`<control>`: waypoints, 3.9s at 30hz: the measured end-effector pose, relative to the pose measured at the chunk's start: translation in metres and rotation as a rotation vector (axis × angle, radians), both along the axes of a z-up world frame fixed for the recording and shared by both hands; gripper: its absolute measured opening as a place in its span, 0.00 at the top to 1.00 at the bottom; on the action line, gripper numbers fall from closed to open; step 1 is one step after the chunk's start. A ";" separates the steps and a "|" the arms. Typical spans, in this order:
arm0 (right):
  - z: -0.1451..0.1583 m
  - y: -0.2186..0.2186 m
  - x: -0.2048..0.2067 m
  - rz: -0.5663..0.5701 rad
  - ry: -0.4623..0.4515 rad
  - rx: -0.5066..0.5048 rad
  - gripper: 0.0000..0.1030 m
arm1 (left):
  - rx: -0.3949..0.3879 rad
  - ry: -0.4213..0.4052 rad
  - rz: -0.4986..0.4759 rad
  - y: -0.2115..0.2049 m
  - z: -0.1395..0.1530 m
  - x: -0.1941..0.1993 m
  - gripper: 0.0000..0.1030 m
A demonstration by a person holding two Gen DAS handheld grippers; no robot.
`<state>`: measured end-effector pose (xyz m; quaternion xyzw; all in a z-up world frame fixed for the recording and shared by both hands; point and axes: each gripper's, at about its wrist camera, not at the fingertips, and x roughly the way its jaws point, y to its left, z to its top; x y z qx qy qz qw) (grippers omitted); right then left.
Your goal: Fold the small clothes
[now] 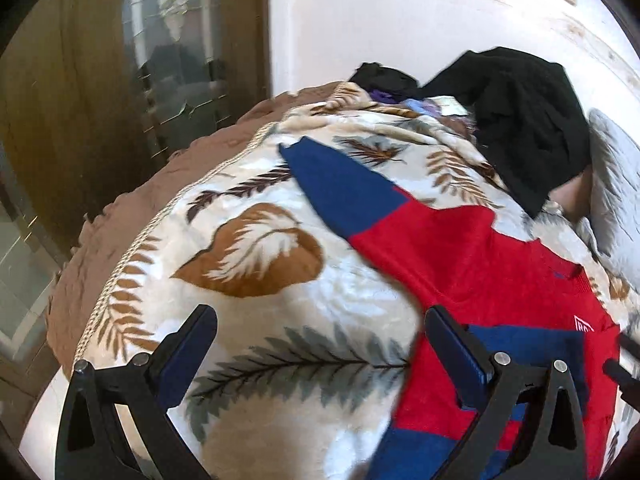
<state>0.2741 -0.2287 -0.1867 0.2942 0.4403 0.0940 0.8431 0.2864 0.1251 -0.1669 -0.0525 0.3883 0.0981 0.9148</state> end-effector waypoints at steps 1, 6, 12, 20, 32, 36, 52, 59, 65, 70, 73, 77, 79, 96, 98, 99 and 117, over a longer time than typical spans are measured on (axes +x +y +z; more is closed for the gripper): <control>-0.005 -0.003 -0.005 -0.006 0.010 -0.048 0.42 | 0.015 -0.004 -0.016 -0.006 0.000 0.000 0.00; -0.044 -0.027 -0.015 -0.039 0.114 -0.193 0.48 | 0.071 0.032 -0.074 -0.028 -0.013 0.009 0.07; -0.024 -0.035 -0.024 -0.031 -0.008 -0.094 0.47 | -0.036 0.093 0.027 0.003 -0.025 0.035 0.07; 0.001 -0.031 -0.033 -0.011 -0.121 -0.025 0.19 | -0.254 0.112 0.082 0.058 -0.034 0.102 0.07; 0.004 -0.051 -0.038 -0.053 -0.151 0.000 0.19 | -0.543 0.138 0.011 0.078 -0.076 0.175 0.55; 0.003 -0.059 -0.038 -0.068 -0.143 0.019 0.19 | -0.468 0.127 -0.027 0.067 -0.075 0.186 0.61; 0.028 -0.118 -0.060 -0.302 -0.229 0.002 0.19 | -0.058 -0.179 -0.469 -0.087 0.051 0.087 0.96; 0.035 -0.143 -0.071 -0.365 -0.232 0.026 0.19 | 0.303 -0.093 -0.915 -0.249 0.000 -0.045 0.92; 0.036 -0.140 -0.072 -0.289 -0.191 0.005 0.19 | 0.242 -0.018 -0.858 -0.219 -0.005 -0.073 0.90; 0.029 -0.113 -0.064 -0.197 -0.148 -0.043 0.17 | -0.024 -0.129 -0.554 -0.119 0.030 -0.049 0.38; 0.028 -0.079 -0.055 -0.087 -0.151 -0.084 0.17 | -0.001 -0.097 -0.357 -0.080 0.013 -0.021 0.38; 0.027 -0.022 -0.037 0.044 -0.171 -0.175 0.17 | -0.092 0.069 -0.239 -0.052 -0.019 0.018 0.41; 0.024 0.006 -0.024 0.098 -0.166 -0.213 0.17 | -0.070 0.127 -0.216 -0.053 -0.029 0.032 0.43; -0.022 0.077 0.073 0.120 -0.022 -0.392 0.81 | -0.083 0.231 -0.245 -0.048 -0.050 0.044 0.43; -0.012 0.050 0.061 0.051 -0.027 -0.324 0.83 | -0.079 0.223 -0.251 -0.048 -0.048 0.042 0.43; -0.007 0.037 0.052 0.023 -0.035 -0.317 0.83 | -0.067 0.220 -0.255 -0.050 -0.047 0.041 0.43; 0.009 -0.110 -0.058 -0.221 0.001 -0.113 0.22 | 0.070 0.084 -0.277 -0.072 -0.028 0.026 0.43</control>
